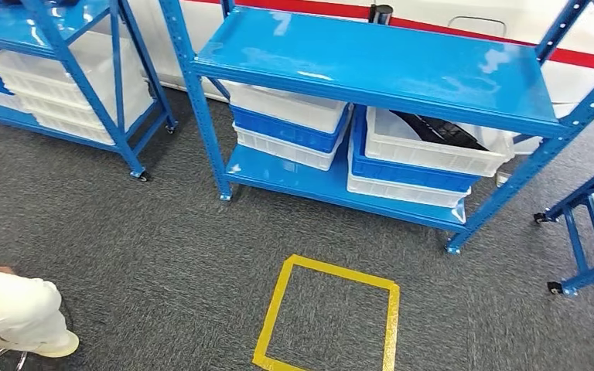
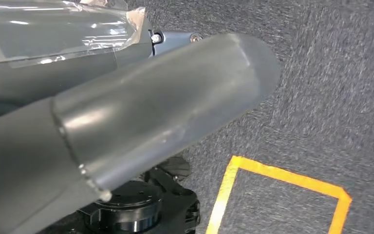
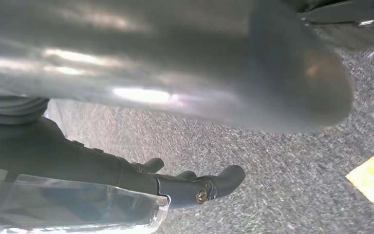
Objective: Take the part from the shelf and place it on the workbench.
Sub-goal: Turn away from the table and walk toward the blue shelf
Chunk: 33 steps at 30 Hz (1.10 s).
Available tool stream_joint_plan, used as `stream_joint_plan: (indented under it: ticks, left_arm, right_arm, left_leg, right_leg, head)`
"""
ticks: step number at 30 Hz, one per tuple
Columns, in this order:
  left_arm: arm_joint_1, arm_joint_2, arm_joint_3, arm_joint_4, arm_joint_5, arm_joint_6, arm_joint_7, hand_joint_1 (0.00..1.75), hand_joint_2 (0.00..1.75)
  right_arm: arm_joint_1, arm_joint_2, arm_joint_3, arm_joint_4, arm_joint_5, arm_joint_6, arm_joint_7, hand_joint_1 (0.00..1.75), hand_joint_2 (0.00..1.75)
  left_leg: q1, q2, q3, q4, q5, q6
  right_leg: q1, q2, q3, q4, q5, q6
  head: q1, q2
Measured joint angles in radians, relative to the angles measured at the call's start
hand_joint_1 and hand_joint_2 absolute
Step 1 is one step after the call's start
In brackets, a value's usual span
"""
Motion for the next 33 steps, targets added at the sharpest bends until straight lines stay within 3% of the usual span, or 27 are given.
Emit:
stream_joint_plan:
  ticks: [1, 2, 4, 5, 7, 9, 11, 13, 15, 16, 17, 19, 20, 21, 23, 26, 28, 30, 31, 32, 33]
  left_arm:
    - [-0.001, 0.000, 0.001, 0.000, -0.009, -0.015, -0.004, 0.00, 0.00]
    - [-0.003, 0.000, 0.002, 0.000, -0.017, -0.029, -0.009, 0.00, 0.00]
    - [-0.009, 0.000, 0.006, 0.001, -0.026, -0.044, -0.014, 0.00, 0.00]
    - [-0.013, 0.000, 0.008, 0.001, -0.028, -0.047, -0.015, 0.00, 0.00]
    - [-0.019, 0.001, 0.011, 0.003, -0.031, -0.049, -0.017, 0.00, 0.00]
    - [-0.024, 0.002, 0.013, 0.006, -0.033, -0.051, -0.019, 0.00, 0.00]
    - [-0.029, 0.002, 0.016, 0.008, -0.034, -0.052, -0.021, 0.00, 0.00]
    - [-0.037, 0.003, 0.019, 0.011, -0.034, -0.052, -0.023, 0.00, 0.00]
    - [-0.043, 0.004, 0.021, 0.014, -0.034, -0.050, -0.023, 0.00, 0.00]
    - [-0.044, 0.005, 0.021, 0.016, -0.034, -0.047, -0.023, 0.00, 0.00]
    - [-0.045, 0.005, 0.022, 0.018, -0.034, -0.042, -0.023, 0.00, 0.00]
    - [-0.048, 0.006, 0.024, 0.020, -0.034, -0.033, -0.022, 0.00, 0.00]
    - [-0.049, 0.007, 0.025, 0.022, -0.034, -0.030, -0.021, 0.00, 0.00]
    - [-0.050, 0.007, 0.026, 0.024, -0.033, -0.026, -0.020, 0.00, 0.00]
    - [-0.051, 0.007, 0.027, 0.027, -0.033, -0.022, -0.017, 0.00, 0.00]
    - [-0.056, 0.007, 0.028, 0.029, -0.032, -0.019, -0.016, 0.00, 0.00]
    - [-0.059, 0.006, 0.030, 0.030, -0.032, -0.019, -0.016, 0.00, 0.00]
    - [-0.065, 0.006, 0.030, 0.033, -0.032, -0.020, -0.016, 0.00, 0.00]
    - [-0.068, 0.006, 0.030, 0.035, -0.032, -0.020, -0.015, 0.00, 0.00]
    - [-0.072, 0.006, 0.031, 0.037, -0.033, -0.020, -0.015, 0.00, 0.00]
    - [-0.076, 0.006, 0.031, 0.039, -0.034, -0.020, -0.015, 0.00, 0.00]
  right_arm:
    - [0.002, 0.000, -0.002, 0.000, -0.007, 0.000, -0.002, 0.00, 0.00]
    - [0.004, -0.001, -0.004, 0.000, -0.011, 0.000, -0.004, 0.00, 0.00]
    - [0.007, -0.002, -0.007, 0.000, -0.015, 0.000, -0.006, 0.00, 0.00]
    - [0.008, -0.002, -0.008, 0.000, -0.015, 0.000, -0.007, 0.00, 0.00]
    - [0.006, -0.003, -0.008, 0.000, -0.016, 0.000, -0.008, 0.00, 0.00]
    - [0.003, -0.002, -0.008, 0.000, -0.015, 0.000, -0.008, 0.00, 0.00]
    - [0.002, -0.001, -0.009, -0.001, -0.014, 0.000, -0.008, 0.00, 0.00]
    - [0.002, 0.000, -0.009, -0.001, -0.011, 0.000, -0.008, 0.00, 0.00]
    - [0.003, 0.000, -0.009, -0.001, -0.008, 0.000, -0.008, 0.00, 0.00]
    - [0.003, 0.000, -0.009, -0.001, -0.006, 0.000, -0.007, 0.00, 0.00]
    - [0.003, 0.000, -0.009, -0.001, -0.004, 0.000, -0.007, 0.00, 0.00]
    - [0.003, 0.001, -0.009, -0.001, -0.001, -0.001, -0.005, 0.00, 0.00]
    - [0.002, 0.001, -0.009, -0.001, 0.000, -0.002, -0.004, 0.00, 0.00]
    - [-0.001, 0.001, -0.009, -0.001, 0.000, -0.003, -0.004, 0.00, 0.00]
    - [-0.007, 0.003, -0.010, -0.001, -0.002, -0.006, -0.004, 0.00, 0.00]
    - [-0.009, 0.004, -0.012, -0.002, -0.004, -0.009, -0.005, 0.00, 0.00]
    - [-0.009, 0.003, -0.014, -0.002, -0.005, -0.010, -0.005, 0.00, 0.00]
    - [-0.008, 0.003, -0.017, -0.002, -0.005, -0.010, -0.005, 0.00, 0.00]
    - [-0.007, 0.002, -0.019, -0.002, -0.005, -0.010, -0.005, 0.00, 0.00]
    - [-0.005, 0.001, -0.021, -0.002, -0.005, -0.010, -0.006, 0.00, 0.00]
    - [-0.004, 0.000, -0.024, -0.002, -0.005, -0.010, -0.006, 0.00, 0.00]
  left_leg:
    - [-0.002, -0.012, 0.005, 0.000, -0.005, 0.002]
    - [-0.004, -0.023, 0.013, 0.000, -0.011, 0.002]
    - [-0.005, -0.037, 0.029, 0.000, -0.024, -0.002]
    - [-0.008, -0.042, 0.036, 0.002, -0.033, -0.006]
    - [-0.013, -0.046, 0.044, 0.004, -0.053, -0.017]
    - [-0.013, -0.047, 0.053, 0.005, -0.066, -0.026]
    - [-0.009, -0.030, 0.048, 0.030, -0.080, -0.037]
    - [-0.003, -0.004, -0.003, 0.128, -0.119, -0.051]
    - [0.005, 0.006, -0.090, 0.257, -0.156, -0.063]
    - [0.009, 0.009, -0.124, 0.291, -0.151, -0.067]
    - [0.012, 0.011, -0.141, 0.288, -0.123, -0.070]
    - [0.017, 0.010, -0.126, 0.186, -0.024, -0.071]
    - [0.017, 0.002, -0.107, 0.132, 0.013, -0.070]
    - [0.016, -0.006, -0.090, 0.090, 0.031, -0.067]
    - [0.008, -0.016, -0.076, 0.069, 0.022, -0.058]
    - [0.006, -0.005, -0.060, 0.040, 0.016, -0.036]
    - [0.009, 0.007, -0.040, 0.018, 0.014, -0.022]
    - [0.006, 0.020, -0.026, 0.013, 0.005, -0.012]
    - [0.005, 0.026, -0.020, 0.013, 0.000, -0.008]
    - [0.003, 0.030, -0.012, 0.013, -0.006, -0.007]
    - [0.002, 0.035, -0.003, 0.013, -0.012, -0.007]
  right_leg:
    - [0.001, 0.003, -0.028, 0.029, 0.005, 0.004]
    - [0.003, 0.005, -0.037, 0.018, 0.027, 0.012]
    - [0.005, 0.008, -0.008, -0.098, 0.105, 0.026]
    - [0.007, 0.011, 0.012, -0.162, 0.137, 0.026]
    - [0.012, 0.015, 0.034, -0.229, 0.163, 0.008]
    - [0.013, 0.014, 0.042, -0.234, 0.158, -0.015]
    - [0.006, 0.012, 0.059, -0.237, 0.155, -0.030]
    - [0.002, 0.007, 0.078, -0.239, 0.145, -0.045]
    - [0.002, 0.003, 0.096, -0.239, 0.129, -0.051]
    - [0.001, 0.003, 0.106, -0.239, 0.120, -0.049]
    - [-0.001, 0.003, 0.119, -0.239, 0.110, -0.047]
    - [-0.006, 0.007, 0.147, -0.239, 0.087, -0.038]
    - [-0.005, 0.010, 0.156, -0.239, 0.075, -0.031]
    - [-0.005, 0.014, 0.160, -0.240, 0.066, -0.023]
    - [-0.005, 0.019, 0.159, -0.246, 0.058, -0.009]
    - [-0.006, 0.020, 0.166, -0.255, 0.051, 0.004]
    - [-0.002, 0.018, 0.125, -0.176, 0.020, -0.002]
    - [0.001, 0.017, 0.033, -0.037, -0.015, -0.008]
    - [0.003, 0.017, -0.007, 0.010, -0.017, -0.006]
    - [0.004, 0.017, -0.029, 0.022, -0.003, 0.001]
    - [0.005, 0.014, -0.031, -0.005, 0.028, 0.010]
  head:
    - [0.000, 0.000]
    - [0.001, 0.000]
    - [0.002, 0.000]
    - [0.003, 0.000]
    - [0.004, 0.000]
    - [0.003, 0.000]
    - [0.001, 0.000]
    - [-0.004, 0.000]
    - [-0.006, 0.000]
    - [-0.007, 0.000]
    - [-0.007, 0.000]
    - [-0.007, 0.000]
    - [-0.006, 0.000]
    - [-0.005, 0.000]
    - [-0.005, 0.000]
    - [-0.007, 0.000]
    - [-0.004, 0.000]
    - [-0.003, 0.000]
    - [-0.002, 0.000]
    - [-0.002, 0.000]
    - [-0.002, 0.000]
